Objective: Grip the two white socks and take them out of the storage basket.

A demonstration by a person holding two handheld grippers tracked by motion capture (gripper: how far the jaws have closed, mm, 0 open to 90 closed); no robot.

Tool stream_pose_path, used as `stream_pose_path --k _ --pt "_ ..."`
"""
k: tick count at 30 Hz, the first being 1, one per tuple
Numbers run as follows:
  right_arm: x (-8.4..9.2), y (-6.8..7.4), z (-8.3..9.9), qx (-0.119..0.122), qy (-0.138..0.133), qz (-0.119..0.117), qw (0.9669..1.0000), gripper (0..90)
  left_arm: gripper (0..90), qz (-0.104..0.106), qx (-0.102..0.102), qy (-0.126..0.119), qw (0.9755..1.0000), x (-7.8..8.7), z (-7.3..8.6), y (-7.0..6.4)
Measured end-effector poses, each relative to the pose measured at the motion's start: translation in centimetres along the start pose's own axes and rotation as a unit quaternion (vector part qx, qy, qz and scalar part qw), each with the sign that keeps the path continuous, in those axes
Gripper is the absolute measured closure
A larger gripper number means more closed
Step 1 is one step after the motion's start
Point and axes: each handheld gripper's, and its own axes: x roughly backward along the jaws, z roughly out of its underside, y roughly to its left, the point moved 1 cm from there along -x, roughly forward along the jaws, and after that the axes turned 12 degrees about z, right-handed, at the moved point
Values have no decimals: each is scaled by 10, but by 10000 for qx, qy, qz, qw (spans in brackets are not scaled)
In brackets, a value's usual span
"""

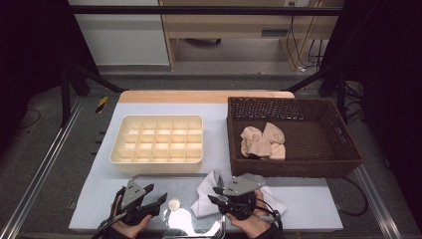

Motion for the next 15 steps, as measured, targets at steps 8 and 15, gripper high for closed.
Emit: stream_pose_path --k 8,15 --pt "-26 23 14 260 569 -470 9969 623 404 52 71 51 9999 -2 1 2" --pt "-33 27 18 422 620 -434 9962 736 383 286 127 141 9994 -3 1 3"
